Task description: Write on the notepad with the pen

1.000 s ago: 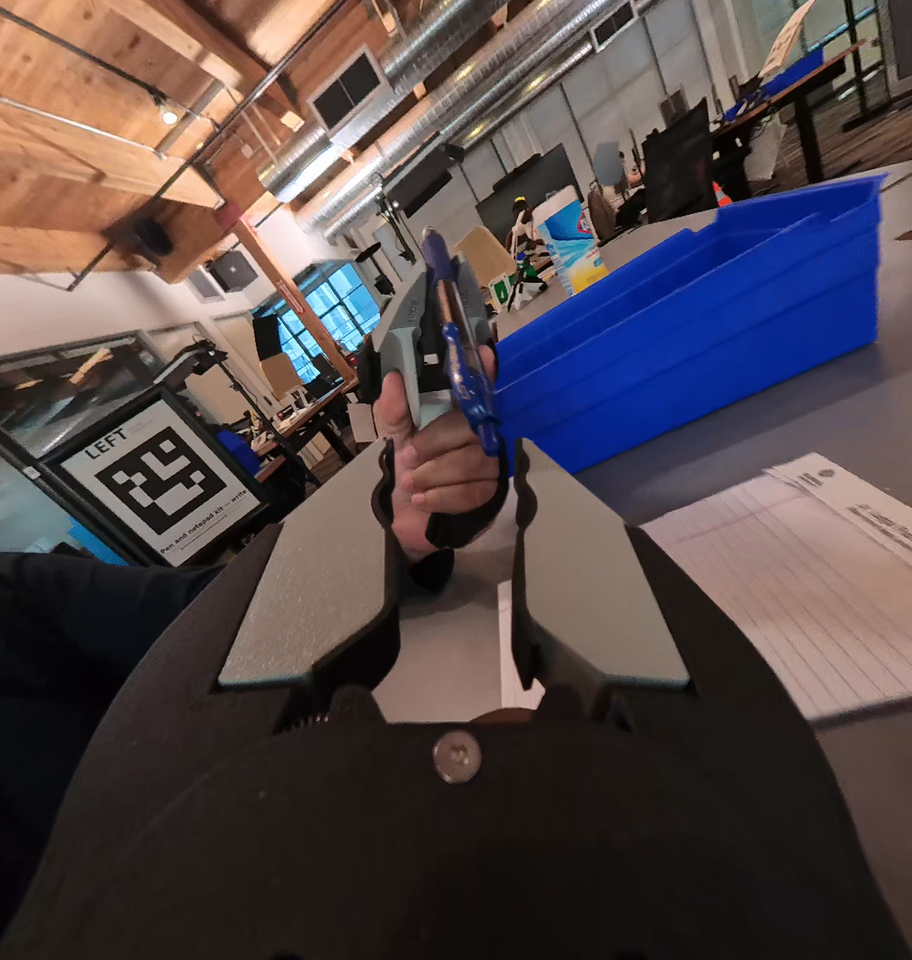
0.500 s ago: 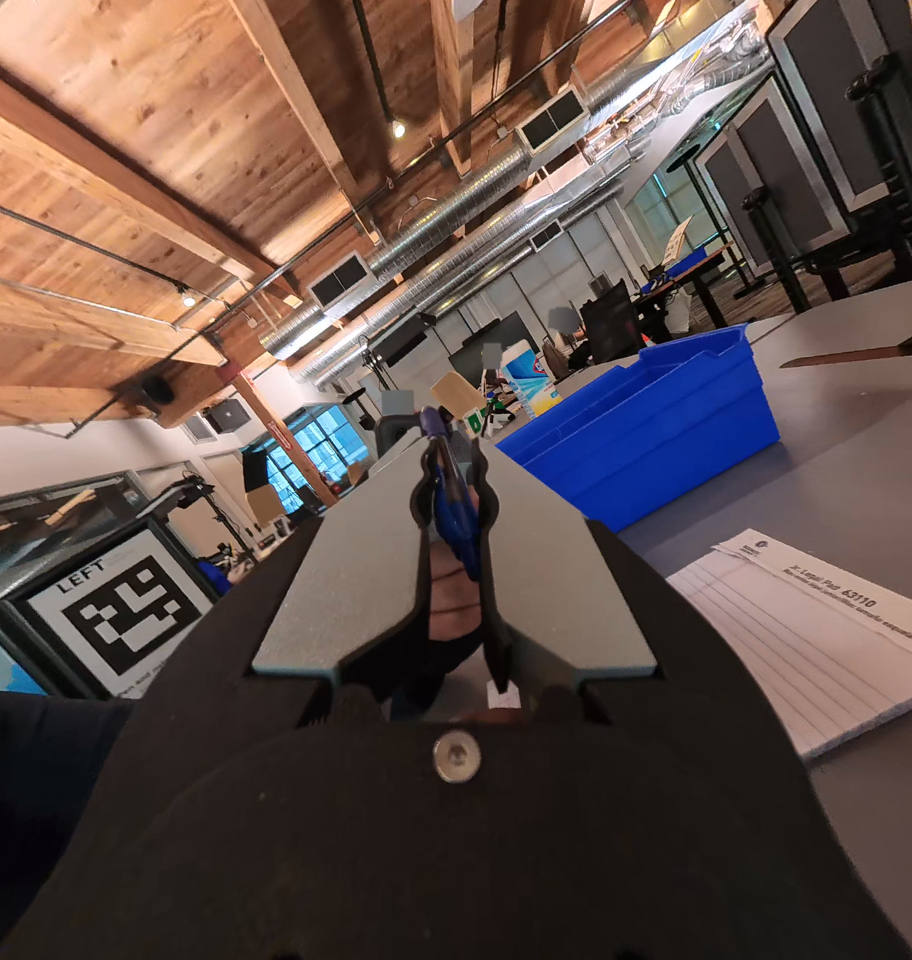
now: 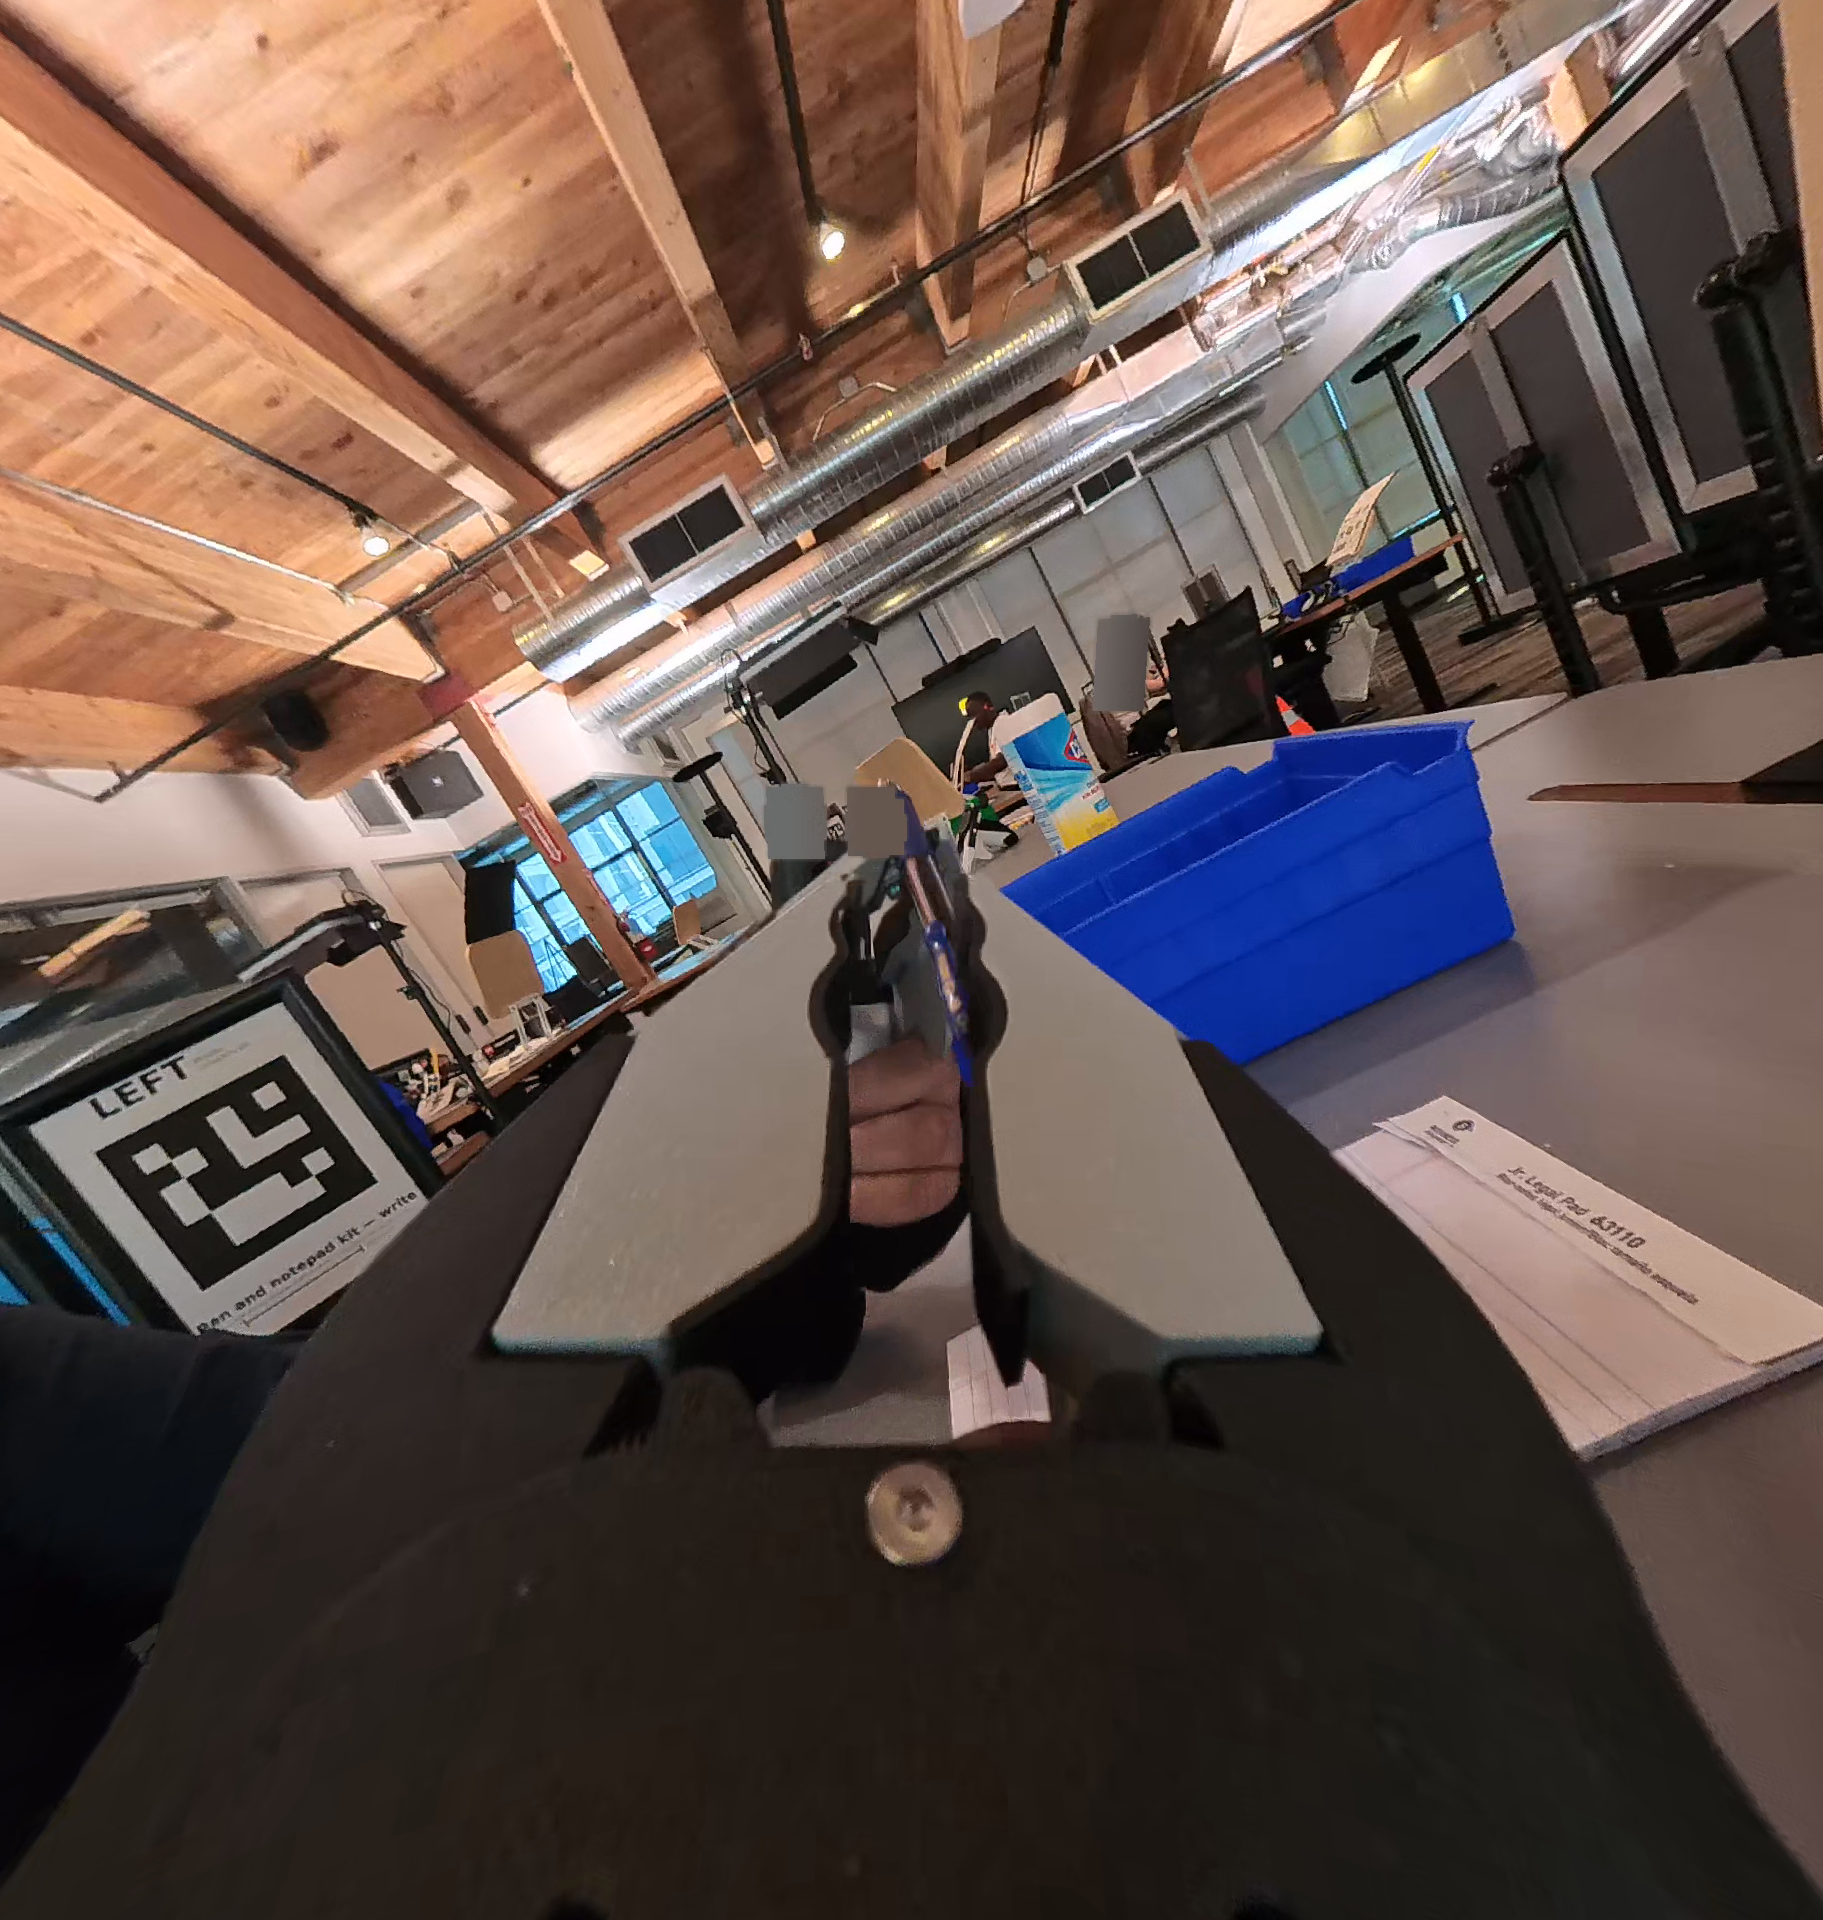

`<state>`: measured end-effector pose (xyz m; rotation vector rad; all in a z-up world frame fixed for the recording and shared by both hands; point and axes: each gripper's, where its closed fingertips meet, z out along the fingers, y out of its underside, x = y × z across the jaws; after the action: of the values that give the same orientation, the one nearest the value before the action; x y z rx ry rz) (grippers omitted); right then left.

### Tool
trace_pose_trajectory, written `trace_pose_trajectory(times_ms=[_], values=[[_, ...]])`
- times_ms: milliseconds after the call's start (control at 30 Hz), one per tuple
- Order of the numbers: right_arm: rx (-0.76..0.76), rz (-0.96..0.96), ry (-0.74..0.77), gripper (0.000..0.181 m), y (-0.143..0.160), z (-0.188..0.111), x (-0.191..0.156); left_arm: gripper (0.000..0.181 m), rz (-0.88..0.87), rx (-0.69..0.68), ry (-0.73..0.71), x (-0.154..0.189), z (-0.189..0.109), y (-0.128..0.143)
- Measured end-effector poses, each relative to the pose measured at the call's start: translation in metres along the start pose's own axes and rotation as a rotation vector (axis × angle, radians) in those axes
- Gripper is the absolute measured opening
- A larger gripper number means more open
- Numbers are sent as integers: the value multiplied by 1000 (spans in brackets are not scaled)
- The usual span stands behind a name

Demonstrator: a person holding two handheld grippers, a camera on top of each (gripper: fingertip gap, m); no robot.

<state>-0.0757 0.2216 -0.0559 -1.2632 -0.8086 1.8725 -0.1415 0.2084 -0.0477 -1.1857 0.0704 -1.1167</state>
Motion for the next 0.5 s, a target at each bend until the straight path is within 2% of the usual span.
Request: trace_pose_trajectory(times_ms=[100, 167, 233, 367, 433, 500], values=[[-42, -18, -20, 28, 10, 6, -4, 9, 0, 43, 27, 5, -2, -7], [-48, -62, -48, 29, 11, 9, -13, 10, -15, 72, 44, 7, -4, -13], [-73, -130, -16, 33, 15, 10, -12, 10, -24, 90, 67, 11, -6, -17], [-137, -251, 71, 53, 26, 14, -2, 9, -48, 103, 104, 17, -6, -19], [-131, -281, 45, 54, 28, 18, -9, 9, -50, 96, 109, 18, -5, -18], [-91, -297, 28, 46, 25, 22, -17, 10, -55, 83, 128, 22, -3, -14]])
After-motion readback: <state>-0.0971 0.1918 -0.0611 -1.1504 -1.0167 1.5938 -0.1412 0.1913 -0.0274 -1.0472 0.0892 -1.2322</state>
